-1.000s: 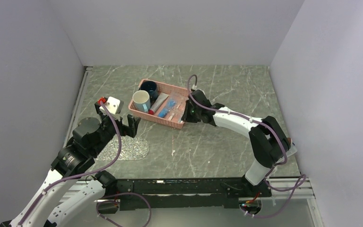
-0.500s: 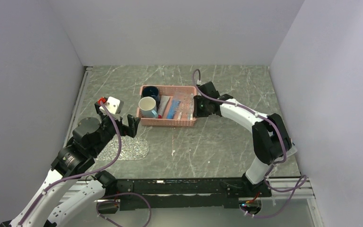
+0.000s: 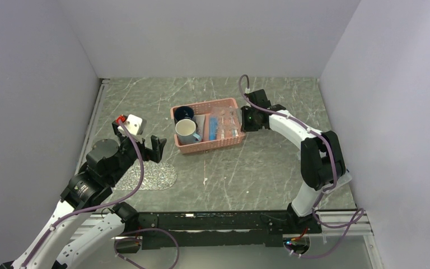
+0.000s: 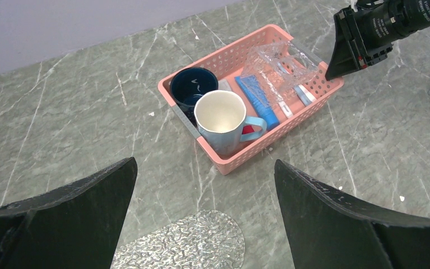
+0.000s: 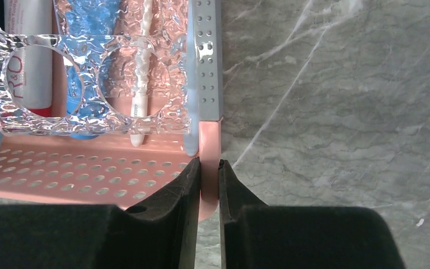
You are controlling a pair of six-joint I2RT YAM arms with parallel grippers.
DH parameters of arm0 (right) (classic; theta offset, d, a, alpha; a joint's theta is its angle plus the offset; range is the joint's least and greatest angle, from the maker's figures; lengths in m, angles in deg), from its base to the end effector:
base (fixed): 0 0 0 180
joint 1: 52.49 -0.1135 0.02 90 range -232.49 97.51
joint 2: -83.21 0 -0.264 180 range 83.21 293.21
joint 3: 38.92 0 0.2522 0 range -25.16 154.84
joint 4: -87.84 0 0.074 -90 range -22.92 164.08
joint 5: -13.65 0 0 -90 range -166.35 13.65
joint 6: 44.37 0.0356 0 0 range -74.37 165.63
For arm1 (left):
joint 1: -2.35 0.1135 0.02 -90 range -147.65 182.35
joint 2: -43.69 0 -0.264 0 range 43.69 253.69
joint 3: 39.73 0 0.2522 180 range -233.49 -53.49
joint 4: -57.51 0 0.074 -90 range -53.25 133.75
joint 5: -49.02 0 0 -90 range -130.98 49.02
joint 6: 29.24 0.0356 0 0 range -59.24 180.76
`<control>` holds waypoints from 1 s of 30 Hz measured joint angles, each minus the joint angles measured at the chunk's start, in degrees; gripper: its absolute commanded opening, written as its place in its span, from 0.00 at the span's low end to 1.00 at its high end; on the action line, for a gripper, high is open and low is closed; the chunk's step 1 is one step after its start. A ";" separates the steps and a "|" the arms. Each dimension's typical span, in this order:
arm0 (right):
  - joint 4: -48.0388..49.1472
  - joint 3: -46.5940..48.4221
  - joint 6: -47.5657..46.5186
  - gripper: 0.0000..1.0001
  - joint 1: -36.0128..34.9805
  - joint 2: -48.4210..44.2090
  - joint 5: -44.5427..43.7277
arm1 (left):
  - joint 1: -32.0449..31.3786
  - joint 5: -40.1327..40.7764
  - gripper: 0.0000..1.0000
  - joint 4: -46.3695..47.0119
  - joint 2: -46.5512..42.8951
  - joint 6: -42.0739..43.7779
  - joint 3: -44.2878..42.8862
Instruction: Prepare toiletry sets of a toothbrush and toothpaste on the tray
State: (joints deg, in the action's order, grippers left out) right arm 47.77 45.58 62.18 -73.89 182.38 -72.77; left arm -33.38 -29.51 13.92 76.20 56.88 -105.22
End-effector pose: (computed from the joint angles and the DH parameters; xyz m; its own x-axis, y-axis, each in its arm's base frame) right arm 0.3430 0.1368 0.2208 -0.8420 -0.0246 -0.5388 -0.1647 0.9630 0.2133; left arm 0.0983 -0.0620 0.3726 -0.1771 0.0457 -0.9831 0.4026 0.9149 -0.0300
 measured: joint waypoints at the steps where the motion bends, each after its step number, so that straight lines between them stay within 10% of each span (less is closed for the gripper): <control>1: -0.04 0.00 -0.09 0.00 0.04 0.00 0.04 | 0.00 0.09 0.99 0.00 0.02 -0.02 0.00; 13: -2.84 -0.09 0.20 0.50 0.17 -4.09 0.24 | 0.00 1.57 0.99 -0.02 1.18 -0.92 1.01; 30: 0.11 -7.15 6.36 0.57 -18.93 -22.60 1.60 | 0.13 10.51 0.99 -19.19 9.01 -17.11 -3.48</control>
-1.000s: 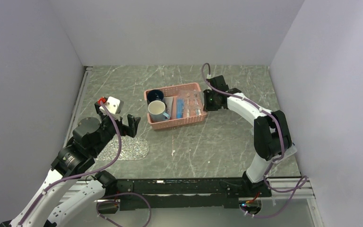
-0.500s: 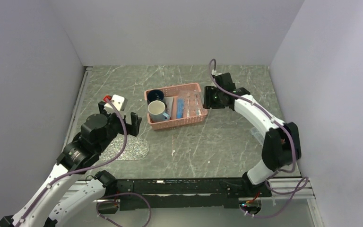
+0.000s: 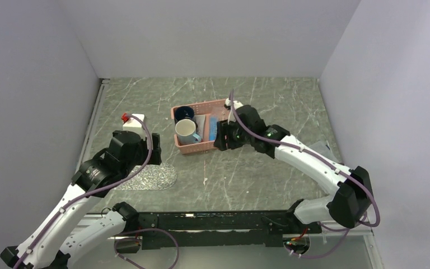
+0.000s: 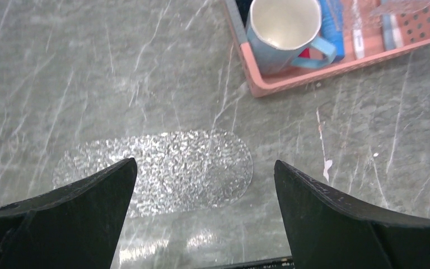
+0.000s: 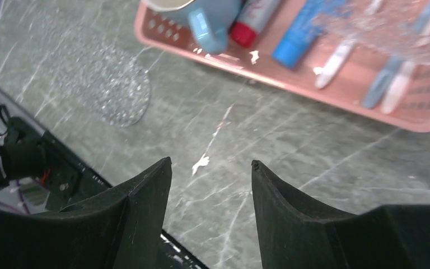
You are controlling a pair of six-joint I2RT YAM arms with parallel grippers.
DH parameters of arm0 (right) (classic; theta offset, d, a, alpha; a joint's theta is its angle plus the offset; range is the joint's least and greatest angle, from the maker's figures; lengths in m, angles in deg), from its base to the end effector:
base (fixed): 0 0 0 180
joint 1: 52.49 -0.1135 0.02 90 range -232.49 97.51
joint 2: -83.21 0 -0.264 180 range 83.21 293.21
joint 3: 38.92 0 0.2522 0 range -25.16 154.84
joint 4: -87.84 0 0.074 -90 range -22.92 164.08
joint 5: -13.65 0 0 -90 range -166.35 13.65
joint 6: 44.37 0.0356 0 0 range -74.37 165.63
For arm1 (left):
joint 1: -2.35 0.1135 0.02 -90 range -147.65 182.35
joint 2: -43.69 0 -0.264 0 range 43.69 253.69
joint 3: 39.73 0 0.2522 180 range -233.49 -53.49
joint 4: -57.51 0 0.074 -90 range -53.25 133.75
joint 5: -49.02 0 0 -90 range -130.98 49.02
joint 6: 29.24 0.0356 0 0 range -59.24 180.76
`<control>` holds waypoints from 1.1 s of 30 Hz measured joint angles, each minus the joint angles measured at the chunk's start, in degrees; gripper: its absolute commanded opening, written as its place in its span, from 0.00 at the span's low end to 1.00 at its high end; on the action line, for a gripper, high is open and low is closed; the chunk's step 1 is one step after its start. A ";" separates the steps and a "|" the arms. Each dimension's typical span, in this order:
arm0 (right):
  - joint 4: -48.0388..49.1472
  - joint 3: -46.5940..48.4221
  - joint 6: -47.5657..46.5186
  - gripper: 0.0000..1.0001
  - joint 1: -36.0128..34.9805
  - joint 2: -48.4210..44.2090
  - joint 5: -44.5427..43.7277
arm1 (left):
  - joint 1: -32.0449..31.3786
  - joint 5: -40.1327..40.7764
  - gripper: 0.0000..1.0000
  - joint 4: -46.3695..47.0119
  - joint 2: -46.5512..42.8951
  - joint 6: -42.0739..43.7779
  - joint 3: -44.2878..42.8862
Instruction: Prepare toiletry sets of a toothbrush and toothpaste on the tray
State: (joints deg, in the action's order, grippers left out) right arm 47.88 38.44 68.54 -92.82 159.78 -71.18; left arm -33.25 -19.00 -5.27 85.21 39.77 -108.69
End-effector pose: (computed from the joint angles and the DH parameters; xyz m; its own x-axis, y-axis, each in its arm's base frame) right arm 0.2234 0.1938 0.3046 -0.7152 -0.0986 -0.6920 -0.4553 0.8168 0.3542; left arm 0.1163 -0.0669 0.3428 -0.5435 -0.0194 -0.8392 0.1037 0.9905 -0.0901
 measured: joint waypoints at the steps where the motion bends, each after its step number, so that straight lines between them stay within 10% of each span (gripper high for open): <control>1: 0.26 -0.42 0.66 0.57 -1.55 0.02 -0.04 | 0.04 0.11 0.99 -1.01 0.33 -1.33 -0.13; 15: 4.57 -4.00 4.35 0.58 -10.88 -0.20 -0.96 | 1.05 -3.76 0.99 -7.41 3.85 -20.28 8.79; 33: 5.70 -15.47 6.73 0.58 -12.00 -10.49 -2.14 | 6.16 -10.38 0.90 7.85 16.70 -25.16 19.52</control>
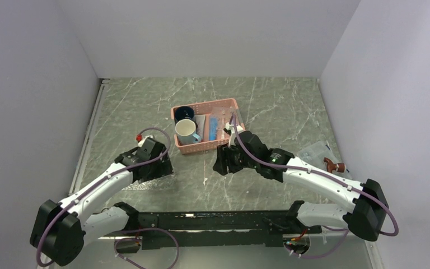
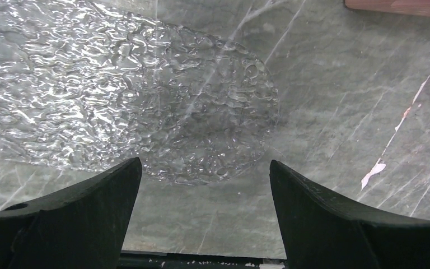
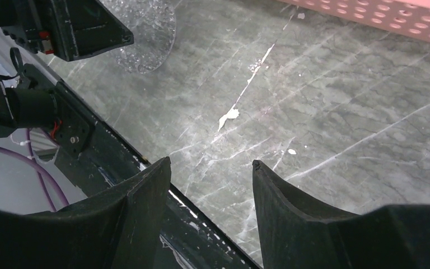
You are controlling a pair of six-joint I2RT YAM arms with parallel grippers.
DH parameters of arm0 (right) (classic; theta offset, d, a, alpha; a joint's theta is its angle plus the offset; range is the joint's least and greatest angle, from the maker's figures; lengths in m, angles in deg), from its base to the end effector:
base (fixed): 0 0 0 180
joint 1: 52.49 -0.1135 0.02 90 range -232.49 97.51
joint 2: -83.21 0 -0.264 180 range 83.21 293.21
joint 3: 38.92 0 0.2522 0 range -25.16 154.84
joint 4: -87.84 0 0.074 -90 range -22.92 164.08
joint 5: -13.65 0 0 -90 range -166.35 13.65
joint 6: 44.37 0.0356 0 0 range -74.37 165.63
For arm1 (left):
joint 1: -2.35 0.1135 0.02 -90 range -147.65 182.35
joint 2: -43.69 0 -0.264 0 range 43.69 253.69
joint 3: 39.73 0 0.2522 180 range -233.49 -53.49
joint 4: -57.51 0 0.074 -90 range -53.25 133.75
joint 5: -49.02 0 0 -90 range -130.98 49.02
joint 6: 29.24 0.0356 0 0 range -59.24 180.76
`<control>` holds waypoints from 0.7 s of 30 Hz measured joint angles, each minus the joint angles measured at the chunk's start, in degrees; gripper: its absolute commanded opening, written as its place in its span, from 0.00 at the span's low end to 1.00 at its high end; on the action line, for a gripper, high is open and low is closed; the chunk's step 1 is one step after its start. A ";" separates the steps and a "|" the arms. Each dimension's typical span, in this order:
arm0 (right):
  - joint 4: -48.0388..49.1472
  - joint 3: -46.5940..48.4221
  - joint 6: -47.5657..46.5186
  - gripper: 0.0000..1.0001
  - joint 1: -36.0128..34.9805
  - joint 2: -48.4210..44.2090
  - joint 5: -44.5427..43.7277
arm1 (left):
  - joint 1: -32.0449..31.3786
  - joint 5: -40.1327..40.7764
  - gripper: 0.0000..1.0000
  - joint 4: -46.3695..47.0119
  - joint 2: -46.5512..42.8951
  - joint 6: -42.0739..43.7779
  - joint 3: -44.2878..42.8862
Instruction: Prepare toiletry sets of a toothbrush and toothpaste on the tray
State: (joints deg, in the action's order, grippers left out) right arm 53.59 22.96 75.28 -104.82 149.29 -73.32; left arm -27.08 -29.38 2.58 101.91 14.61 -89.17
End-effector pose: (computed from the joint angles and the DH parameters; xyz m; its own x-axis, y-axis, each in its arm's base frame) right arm 0.1515 0.1993 0.2682 -0.7338 -0.1421 -0.6643 -0.5209 0.7454 0.4160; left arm 0.1589 -0.0814 0.2018 -0.8321 -0.3416 -0.4368 -0.2834 0.9391 -0.1945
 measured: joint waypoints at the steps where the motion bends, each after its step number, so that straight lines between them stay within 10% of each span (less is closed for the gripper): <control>1: 0.00 -0.26 0.00 0.58 0.00 -0.35 -0.04 | 0.02 -0.31 0.90 0.61 0.83 0.02 0.20; 21: 0.09 -1.38 0.44 0.58 0.00 -1.38 -0.35 | 0.17 -6.32 0.86 9.31 7.43 2.40 3.63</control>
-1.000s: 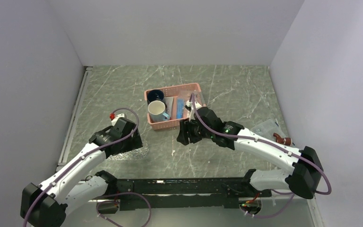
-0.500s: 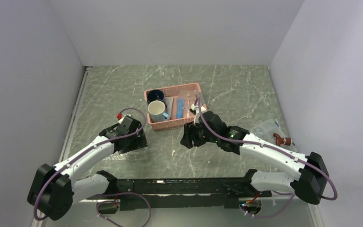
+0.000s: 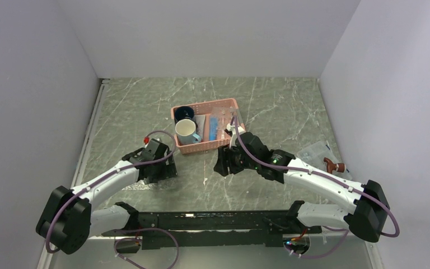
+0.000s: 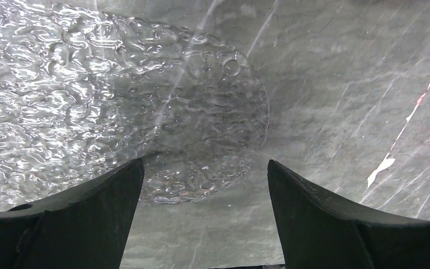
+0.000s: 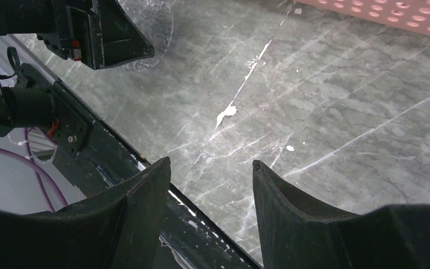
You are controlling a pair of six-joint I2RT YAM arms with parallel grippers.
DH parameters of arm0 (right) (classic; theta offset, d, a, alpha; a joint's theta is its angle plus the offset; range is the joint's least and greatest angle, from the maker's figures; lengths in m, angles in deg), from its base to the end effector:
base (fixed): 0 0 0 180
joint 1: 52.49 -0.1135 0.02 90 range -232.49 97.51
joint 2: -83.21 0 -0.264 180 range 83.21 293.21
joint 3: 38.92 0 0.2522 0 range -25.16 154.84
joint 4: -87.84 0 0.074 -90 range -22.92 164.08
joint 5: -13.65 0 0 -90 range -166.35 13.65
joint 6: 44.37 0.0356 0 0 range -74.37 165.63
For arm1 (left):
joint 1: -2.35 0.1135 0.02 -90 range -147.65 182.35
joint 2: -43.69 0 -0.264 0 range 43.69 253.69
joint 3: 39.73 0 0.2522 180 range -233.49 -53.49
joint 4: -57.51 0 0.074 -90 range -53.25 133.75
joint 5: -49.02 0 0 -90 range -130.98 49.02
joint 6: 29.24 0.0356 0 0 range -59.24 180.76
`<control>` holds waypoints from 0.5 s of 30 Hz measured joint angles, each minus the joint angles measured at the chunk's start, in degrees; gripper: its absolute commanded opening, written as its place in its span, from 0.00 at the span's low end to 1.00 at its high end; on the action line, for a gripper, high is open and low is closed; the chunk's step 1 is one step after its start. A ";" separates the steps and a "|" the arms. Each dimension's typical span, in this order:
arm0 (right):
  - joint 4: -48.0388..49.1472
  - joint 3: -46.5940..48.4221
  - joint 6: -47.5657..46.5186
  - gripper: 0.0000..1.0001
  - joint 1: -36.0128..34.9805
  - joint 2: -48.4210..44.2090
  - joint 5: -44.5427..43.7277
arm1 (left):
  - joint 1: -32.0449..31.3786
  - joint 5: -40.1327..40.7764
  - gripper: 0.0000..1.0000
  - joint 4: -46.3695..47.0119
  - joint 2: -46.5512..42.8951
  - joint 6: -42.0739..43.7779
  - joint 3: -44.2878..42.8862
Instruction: Prepare toiletry sets of a toothbrush and toothpaste on the tray
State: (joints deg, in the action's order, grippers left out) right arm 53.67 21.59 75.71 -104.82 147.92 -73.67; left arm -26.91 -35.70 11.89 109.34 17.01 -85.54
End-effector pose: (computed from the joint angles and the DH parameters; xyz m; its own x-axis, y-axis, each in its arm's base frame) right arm 0.1482 0.1947 0.2657 -0.7358 -0.1338 -0.6639 -0.5135 0.7494 0.4181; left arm 0.1707 -0.0919 0.1689 -0.8868 -0.2925 -0.3579 -0.2213 0.9485 -0.2267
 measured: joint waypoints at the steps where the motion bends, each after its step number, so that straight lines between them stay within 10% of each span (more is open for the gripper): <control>1: 0.04 -0.11 0.02 0.58 0.00 0.00 0.02 | 0.02 -0.15 0.86 0.22 0.00 0.17 0.09; 15: 0.13 -0.94 0.59 0.59 0.00 -0.07 -0.17 | -3.89 -0.92 0.83 5.31 3.98 2.32 -1.05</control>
State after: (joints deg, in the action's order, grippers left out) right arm 53.81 20.65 76.30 -104.82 147.85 -73.84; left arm -30.80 -36.61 17.20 113.32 19.33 -86.59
